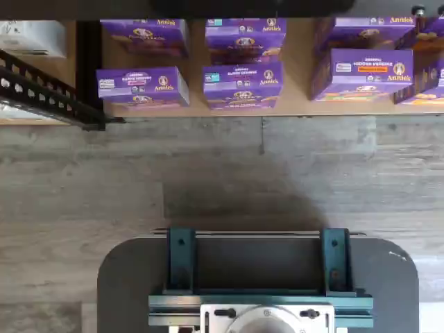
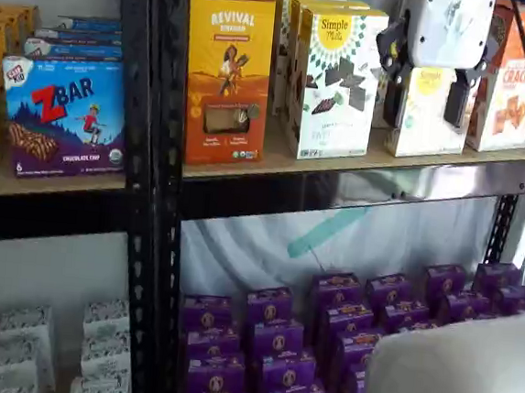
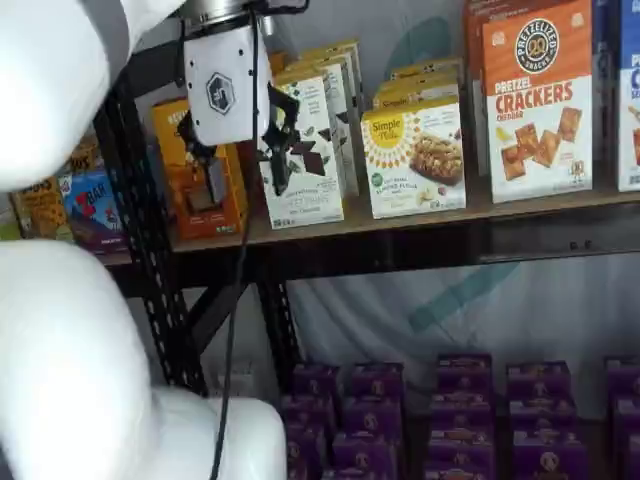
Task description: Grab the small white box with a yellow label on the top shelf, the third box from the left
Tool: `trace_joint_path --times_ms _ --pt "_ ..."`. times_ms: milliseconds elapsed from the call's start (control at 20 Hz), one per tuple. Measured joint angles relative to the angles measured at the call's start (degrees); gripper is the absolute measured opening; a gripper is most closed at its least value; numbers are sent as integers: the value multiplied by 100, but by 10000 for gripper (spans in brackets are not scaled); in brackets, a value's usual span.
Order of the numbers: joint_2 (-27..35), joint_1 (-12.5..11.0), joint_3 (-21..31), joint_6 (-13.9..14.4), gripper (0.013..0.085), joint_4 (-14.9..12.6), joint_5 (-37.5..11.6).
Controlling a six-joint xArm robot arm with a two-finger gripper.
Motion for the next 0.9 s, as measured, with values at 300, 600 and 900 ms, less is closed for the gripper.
trace_joint_path --times_ms 300,600,900 --pt "47 -351 -29 -174 850 412 120" --pt "-98 -30 136 -11 850 62 -143" --pt "-176 52 390 -72 850 -387 -702"
